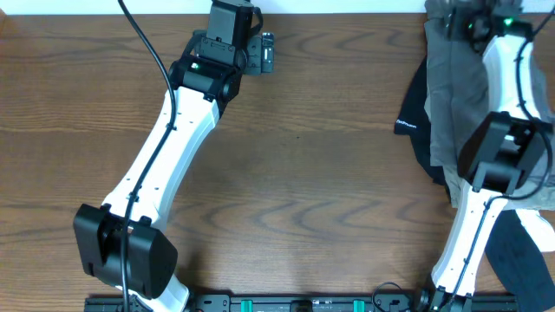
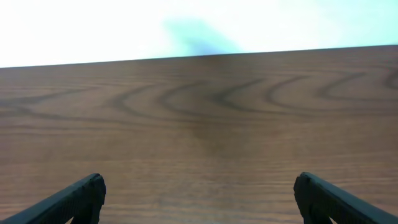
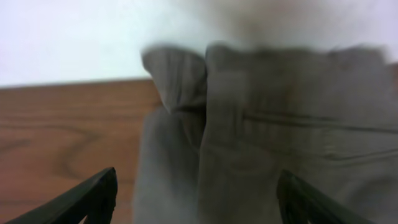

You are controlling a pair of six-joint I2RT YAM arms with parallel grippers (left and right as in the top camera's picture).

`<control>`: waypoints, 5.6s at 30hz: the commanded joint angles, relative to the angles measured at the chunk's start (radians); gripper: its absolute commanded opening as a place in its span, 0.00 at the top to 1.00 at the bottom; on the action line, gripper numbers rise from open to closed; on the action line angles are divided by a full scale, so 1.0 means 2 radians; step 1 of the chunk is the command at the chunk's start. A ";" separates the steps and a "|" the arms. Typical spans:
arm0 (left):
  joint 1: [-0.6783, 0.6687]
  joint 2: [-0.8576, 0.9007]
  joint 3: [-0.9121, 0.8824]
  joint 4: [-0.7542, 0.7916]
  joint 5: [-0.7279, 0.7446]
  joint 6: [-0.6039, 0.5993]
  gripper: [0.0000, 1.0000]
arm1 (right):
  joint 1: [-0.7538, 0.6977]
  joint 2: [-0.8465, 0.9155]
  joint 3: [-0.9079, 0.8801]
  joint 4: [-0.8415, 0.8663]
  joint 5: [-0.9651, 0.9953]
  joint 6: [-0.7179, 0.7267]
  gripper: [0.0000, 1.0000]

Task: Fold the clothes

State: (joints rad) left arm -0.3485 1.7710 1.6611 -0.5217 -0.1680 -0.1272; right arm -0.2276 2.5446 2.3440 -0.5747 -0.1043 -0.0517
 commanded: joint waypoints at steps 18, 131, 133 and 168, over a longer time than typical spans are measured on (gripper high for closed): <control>-0.001 0.002 -0.001 -0.011 -0.019 -0.005 0.02 | -0.005 0.049 0.006 0.050 0.050 0.050 0.37; 0.228 -0.212 0.000 -0.209 0.386 0.292 0.02 | 0.408 -0.372 -0.021 -0.263 -0.057 -0.115 0.99; 0.228 -0.205 0.000 -0.207 0.409 0.311 0.02 | 0.408 -0.372 -0.021 -0.270 -0.081 -0.128 0.99; 0.227 -0.121 0.000 -0.163 0.686 0.449 0.94 | 0.409 -0.372 -0.021 -0.294 -0.109 -0.139 0.99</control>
State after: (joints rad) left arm 0.1032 1.5284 1.6611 -0.8486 1.1698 0.7879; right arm 0.5819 1.8072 2.2951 -1.1652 -0.3008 -0.3122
